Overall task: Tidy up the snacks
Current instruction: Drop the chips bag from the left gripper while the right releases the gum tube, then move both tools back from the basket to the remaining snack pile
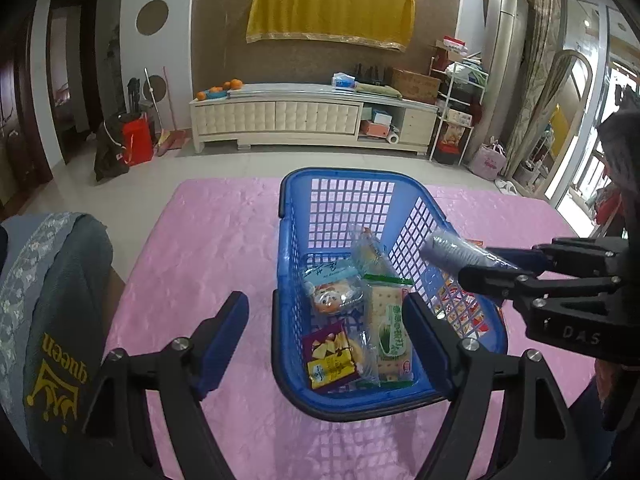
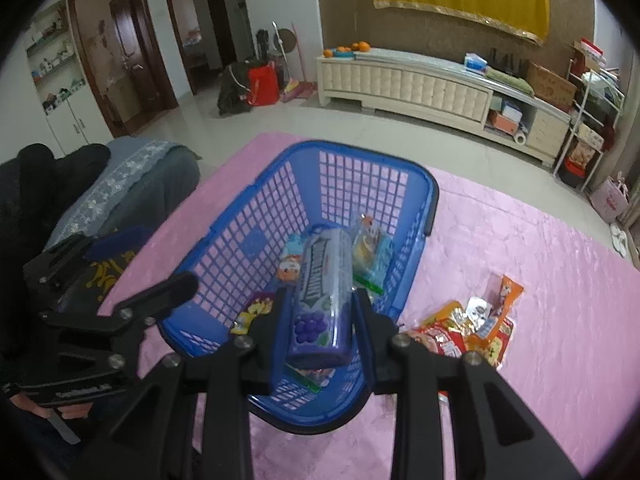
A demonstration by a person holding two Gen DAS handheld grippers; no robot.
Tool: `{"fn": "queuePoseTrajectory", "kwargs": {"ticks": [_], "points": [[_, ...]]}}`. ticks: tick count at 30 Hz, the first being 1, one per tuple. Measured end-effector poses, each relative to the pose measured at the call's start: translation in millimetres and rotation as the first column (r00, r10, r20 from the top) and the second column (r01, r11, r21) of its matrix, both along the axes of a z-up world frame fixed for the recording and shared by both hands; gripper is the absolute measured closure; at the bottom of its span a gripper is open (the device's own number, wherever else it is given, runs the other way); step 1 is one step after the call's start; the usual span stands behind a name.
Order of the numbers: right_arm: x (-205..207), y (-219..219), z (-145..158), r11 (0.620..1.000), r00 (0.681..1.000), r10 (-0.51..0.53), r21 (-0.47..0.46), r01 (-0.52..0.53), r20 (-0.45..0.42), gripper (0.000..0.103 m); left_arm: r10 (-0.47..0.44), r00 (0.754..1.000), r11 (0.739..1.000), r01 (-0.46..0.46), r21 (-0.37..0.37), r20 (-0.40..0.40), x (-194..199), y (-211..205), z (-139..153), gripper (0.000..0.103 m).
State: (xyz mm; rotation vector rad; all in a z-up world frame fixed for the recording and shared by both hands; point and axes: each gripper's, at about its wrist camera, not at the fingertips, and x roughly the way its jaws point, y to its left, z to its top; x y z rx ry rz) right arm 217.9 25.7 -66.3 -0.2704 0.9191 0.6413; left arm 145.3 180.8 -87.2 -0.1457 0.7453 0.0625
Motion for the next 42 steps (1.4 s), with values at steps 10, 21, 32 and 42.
{"fn": "queuePoseTrajectory", "kwargs": {"ticks": [10, 21, 32, 42], "points": [[0, 4, -12, 0.999, 0.999, -0.035, -0.042, 0.034, -0.025, 0.072, 0.002, 1.000, 0.999, -0.002, -0.049, -0.004, -1, 5, -4, 0.026], [-18, -3, -1, 0.999, 0.999, -0.042, -0.022, 0.042, 0.000, 0.072, -0.015, 1.000, 0.999, 0.015, -0.033, 0.010, -13, -6, 4, 0.026], [-32, -26, 16, 0.996, 0.995, -0.084, -0.004, 0.084, 0.051, 0.066, -0.033, 0.999, 0.999, 0.033, -0.005, 0.030, -29, -25, 19, 0.026], [-46, -66, 34, 0.991, 0.985, -0.135, 0.022, 0.134, 0.111, 0.032, -0.075, 0.996, 0.997, 0.074, 0.015, 0.039, -37, -59, 30, 0.026]]}}
